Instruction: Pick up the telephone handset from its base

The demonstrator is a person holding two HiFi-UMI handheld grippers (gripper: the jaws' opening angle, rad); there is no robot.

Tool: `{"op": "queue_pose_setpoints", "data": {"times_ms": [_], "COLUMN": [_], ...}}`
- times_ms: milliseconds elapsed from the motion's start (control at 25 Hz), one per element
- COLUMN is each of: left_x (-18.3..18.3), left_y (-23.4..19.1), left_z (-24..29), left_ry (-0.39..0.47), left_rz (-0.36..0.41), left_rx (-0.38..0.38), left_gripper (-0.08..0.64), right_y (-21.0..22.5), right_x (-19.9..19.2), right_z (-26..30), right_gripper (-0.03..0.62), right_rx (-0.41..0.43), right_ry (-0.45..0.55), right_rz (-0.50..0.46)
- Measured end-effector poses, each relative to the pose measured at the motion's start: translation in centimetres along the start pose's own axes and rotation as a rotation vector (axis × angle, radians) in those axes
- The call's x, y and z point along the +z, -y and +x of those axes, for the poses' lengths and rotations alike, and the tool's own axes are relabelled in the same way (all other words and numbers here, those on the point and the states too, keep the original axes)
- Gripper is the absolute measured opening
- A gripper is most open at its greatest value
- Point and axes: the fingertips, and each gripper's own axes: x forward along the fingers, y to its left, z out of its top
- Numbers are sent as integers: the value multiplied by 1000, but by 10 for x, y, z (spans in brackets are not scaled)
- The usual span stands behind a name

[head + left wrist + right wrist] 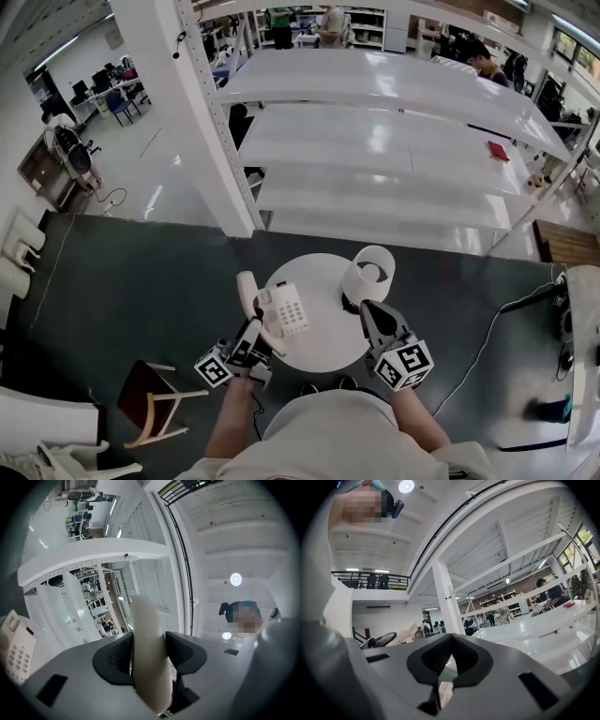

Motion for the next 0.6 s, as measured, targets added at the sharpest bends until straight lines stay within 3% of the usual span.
{"op": "queue_pose_setpoints", "data": {"times_ms": [600], "left_x": [-20], "left_y": [12], "left_z": [6], "left_ry": [-57], "left_rz": [24], "left_rx": [-44], "left_gripper": [219], "right_y": [2], "right_x": [4], "right_z": [-9], "right_gripper": [8], "right_rx": [-2], "right_ry": [14], "right_rz": [-11]}}
